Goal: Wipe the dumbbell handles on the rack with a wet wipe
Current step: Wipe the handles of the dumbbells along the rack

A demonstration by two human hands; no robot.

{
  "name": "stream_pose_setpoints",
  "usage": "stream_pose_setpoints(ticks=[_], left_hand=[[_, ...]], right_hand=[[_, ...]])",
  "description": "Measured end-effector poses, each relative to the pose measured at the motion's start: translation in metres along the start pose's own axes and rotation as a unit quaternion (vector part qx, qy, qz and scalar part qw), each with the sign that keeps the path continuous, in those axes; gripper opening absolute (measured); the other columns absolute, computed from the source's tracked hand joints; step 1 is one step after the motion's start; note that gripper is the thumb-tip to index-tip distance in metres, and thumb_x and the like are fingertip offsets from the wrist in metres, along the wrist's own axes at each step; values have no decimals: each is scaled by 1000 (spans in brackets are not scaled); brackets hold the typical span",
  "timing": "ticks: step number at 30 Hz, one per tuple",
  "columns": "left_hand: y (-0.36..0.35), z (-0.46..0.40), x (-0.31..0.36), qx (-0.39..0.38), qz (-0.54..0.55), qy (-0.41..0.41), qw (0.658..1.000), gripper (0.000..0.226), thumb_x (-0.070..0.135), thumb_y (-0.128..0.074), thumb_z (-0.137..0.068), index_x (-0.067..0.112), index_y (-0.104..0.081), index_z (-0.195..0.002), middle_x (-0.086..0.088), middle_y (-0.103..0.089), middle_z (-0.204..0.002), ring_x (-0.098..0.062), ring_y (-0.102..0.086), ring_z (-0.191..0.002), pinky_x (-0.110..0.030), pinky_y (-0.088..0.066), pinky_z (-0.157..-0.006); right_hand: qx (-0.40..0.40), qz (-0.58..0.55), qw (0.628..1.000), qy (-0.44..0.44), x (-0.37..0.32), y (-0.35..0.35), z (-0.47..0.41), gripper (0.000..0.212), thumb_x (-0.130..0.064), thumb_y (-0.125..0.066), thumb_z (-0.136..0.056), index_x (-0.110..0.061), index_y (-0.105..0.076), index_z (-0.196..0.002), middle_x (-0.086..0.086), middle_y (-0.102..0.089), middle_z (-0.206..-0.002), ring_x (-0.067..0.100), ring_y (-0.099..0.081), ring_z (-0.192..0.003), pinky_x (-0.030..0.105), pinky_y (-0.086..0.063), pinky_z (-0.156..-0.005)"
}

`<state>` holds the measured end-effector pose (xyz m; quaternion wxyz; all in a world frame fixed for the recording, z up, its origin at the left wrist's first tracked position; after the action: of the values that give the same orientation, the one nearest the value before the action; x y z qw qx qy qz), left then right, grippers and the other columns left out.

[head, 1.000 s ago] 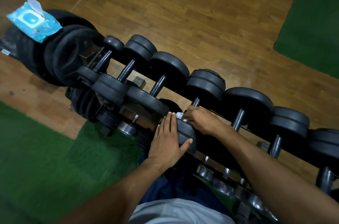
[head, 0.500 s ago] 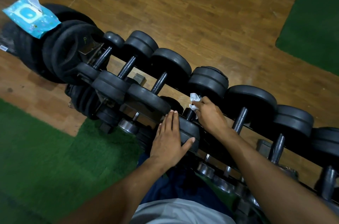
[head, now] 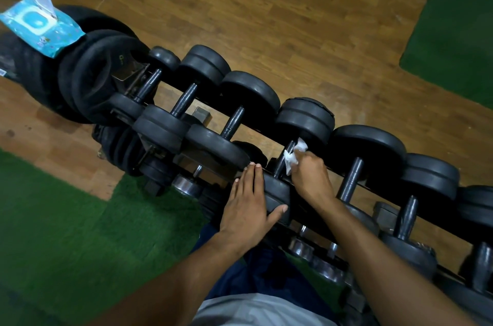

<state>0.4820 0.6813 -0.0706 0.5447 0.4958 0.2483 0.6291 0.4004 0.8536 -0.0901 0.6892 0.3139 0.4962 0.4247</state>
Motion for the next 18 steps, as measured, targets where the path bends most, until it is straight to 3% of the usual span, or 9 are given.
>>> stream_pose_setpoints(ticks=[2,4,7,10,14,16,18], left_hand=[[0,0,0,-6,7,0,1000,106,79,-30,-96,11,18,-162,-6,18,-171,-18,13,-158,-37,1,-128],[0,0,0,-7,5,-3,1000,106,79,-30,-96,11,18,-162,-6,18,-171,-19,13,-158,-37,1,-128],[0,0,0,-4,2,-4,1000,106,79,-30,-96,10,18,-162,-6,18,-171,-19,13,-158,-36,3,-127],[1,0,0,-8,1,-1,1000,106,79,-29,-96,11,18,-162,-6,19,-171,-19,14,-158,-37,2,-128],[1,0,0,-9,4,0,1000,106,79,-30,-96,12,18,-162,-6,20,-171,-19,14,-158,-38,0,-129],[0,0,1,-11,8,-2,1000,106,79,-30,-96,12,19,-162,-5,21,-171,-19,15,-158,-38,0,-129],[0,-1,0,-10,9,-2,1000,106,80,-29,-95,13,19,-162,-5,21,-171,-18,15,-158,-38,0,-129]], right_hand=[[-19,-33,998,-44,2,-2,1,17,-9,-50,-92,-2,-60,-104,6,-59,-77,23,-62,-73,22,-30,-51],[-22,-91,990,-101,4,0,-6,11,-11,-53,-89,-7,-63,-90,7,-62,-77,28,-64,-79,24,-33,-53],[-9,-184,967,-179,5,3,-17,23,-12,-57,-92,-13,-69,-111,8,-68,-99,23,-60,-88,26,-40,-70],[-10,-257,941,-218,6,-5,-20,25,-7,-55,-89,-19,-73,-102,2,-71,-88,17,-63,-75,29,-48,-65],[-81,-306,917,-244,12,-15,-20,19,-1,-57,-86,-10,-72,-79,5,-70,-69,13,-64,-59,31,-53,-60],[-112,-331,900,-259,16,-15,-22,15,2,-58,-86,-6,-70,-81,11,-68,-73,15,-60,-57,27,-48,-54],[-85,-374,882,-273,19,-13,-27,17,3,-60,-84,-7,-71,-92,16,-71,-84,17,-61,-61,28,-51,-56]])
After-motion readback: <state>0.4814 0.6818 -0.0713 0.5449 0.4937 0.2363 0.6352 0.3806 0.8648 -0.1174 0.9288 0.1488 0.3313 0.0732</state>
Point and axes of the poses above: each hand's wrist, its own z-axis away from the middle knuckle, its own y-axis out of the back of the hand, x = y × z, the point moved 1 cm from there along -z, towards the middle knuckle
